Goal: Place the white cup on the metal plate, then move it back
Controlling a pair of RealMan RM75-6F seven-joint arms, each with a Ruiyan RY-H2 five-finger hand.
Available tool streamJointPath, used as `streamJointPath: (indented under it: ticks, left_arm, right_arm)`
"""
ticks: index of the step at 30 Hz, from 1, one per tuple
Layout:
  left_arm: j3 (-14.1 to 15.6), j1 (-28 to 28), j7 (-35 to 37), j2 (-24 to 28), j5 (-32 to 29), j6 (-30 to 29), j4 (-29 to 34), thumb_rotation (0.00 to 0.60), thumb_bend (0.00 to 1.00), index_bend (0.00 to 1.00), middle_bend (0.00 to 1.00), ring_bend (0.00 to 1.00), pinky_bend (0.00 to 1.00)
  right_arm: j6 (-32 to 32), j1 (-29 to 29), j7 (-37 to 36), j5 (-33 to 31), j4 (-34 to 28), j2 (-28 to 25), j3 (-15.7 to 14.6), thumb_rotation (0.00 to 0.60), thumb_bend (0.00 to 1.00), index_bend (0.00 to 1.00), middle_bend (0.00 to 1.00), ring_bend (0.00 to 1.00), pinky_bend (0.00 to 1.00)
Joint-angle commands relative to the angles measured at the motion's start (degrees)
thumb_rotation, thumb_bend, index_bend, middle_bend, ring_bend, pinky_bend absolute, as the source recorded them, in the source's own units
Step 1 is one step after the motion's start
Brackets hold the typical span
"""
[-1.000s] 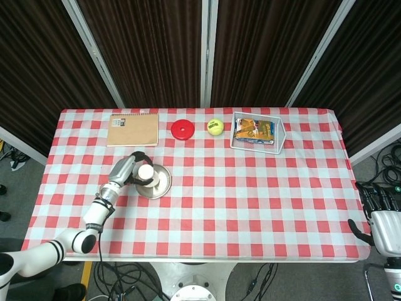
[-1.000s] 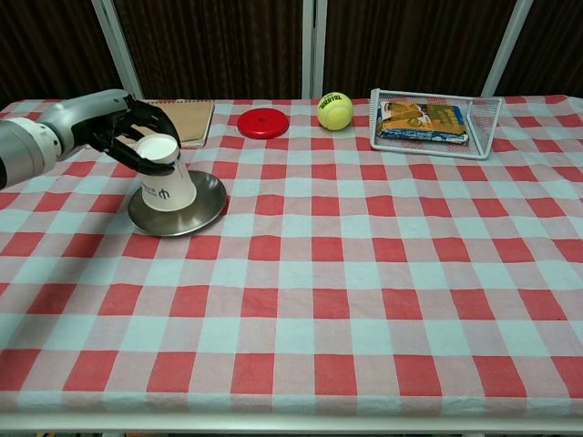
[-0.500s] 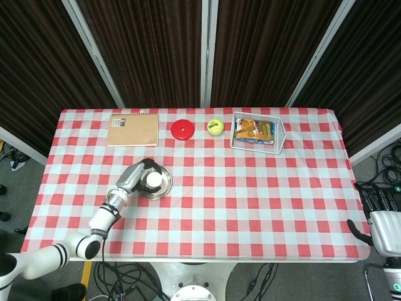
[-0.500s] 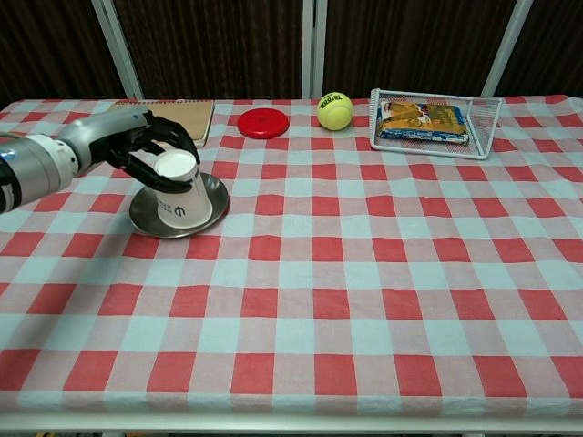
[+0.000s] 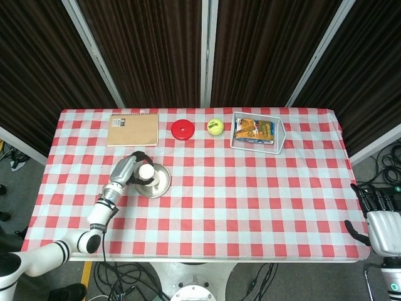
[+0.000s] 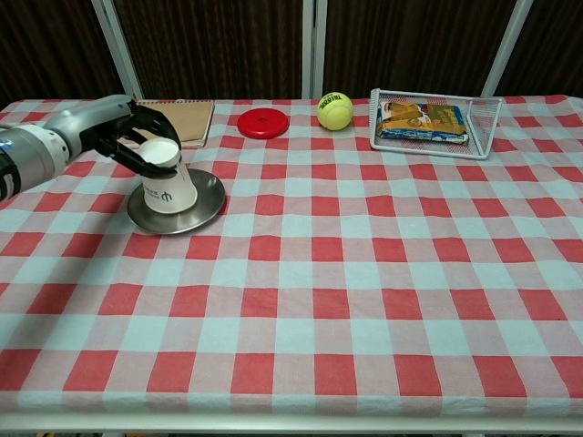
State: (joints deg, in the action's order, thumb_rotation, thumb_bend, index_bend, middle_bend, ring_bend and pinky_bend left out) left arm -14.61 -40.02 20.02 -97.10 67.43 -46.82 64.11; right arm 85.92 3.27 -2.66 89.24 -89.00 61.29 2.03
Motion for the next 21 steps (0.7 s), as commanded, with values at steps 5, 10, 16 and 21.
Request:
streamJointPath:
  ticks: [5, 10, 16, 21]
  left_arm:
    - [2.3, 0.3, 1.9, 2.0, 3.3, 1.1, 5.1, 0.600, 0.35, 0.50, 0.31, 0.13, 0.20]
    - [1.2, -0.7, 0.5, 1.0, 1.9, 1.4, 2.0, 0.600, 0.35, 0.50, 0.31, 0.13, 0.18]
    - [-0.8, -1.1, -2.4, -0.7, -2.9, 1.9, -2.9, 0.600, 0.36, 0.50, 0.31, 0.13, 0.18]
    - [0.1, -0.1, -1.2, 1.0, -1.5, 1.8, 1.8, 0.600, 0.36, 0.50, 0.31, 0.13, 0.18]
  right_arm:
    - [-0.1, 0.0, 0.0, 0.1, 0.1, 0.0, -0.2, 0.600, 0.22, 0.01, 0.17, 0.00, 0.10]
    - [0.6, -0.4, 0.2, 0.1, -0.2, -0.2, -0.2, 0.600, 0.22, 0.01, 0.17, 0.00, 0.10]
    - [0.7, -0.7, -0.2, 0.1, 0.1, 0.0, -0.4, 0.600, 0.22, 0.01, 0.17, 0.00, 0.10]
    - [0.3, -0.5, -0.6, 0.2, 0.7, 0.4, -0.5, 0.600, 0.22, 0.01, 0.17, 0.00, 0.10]
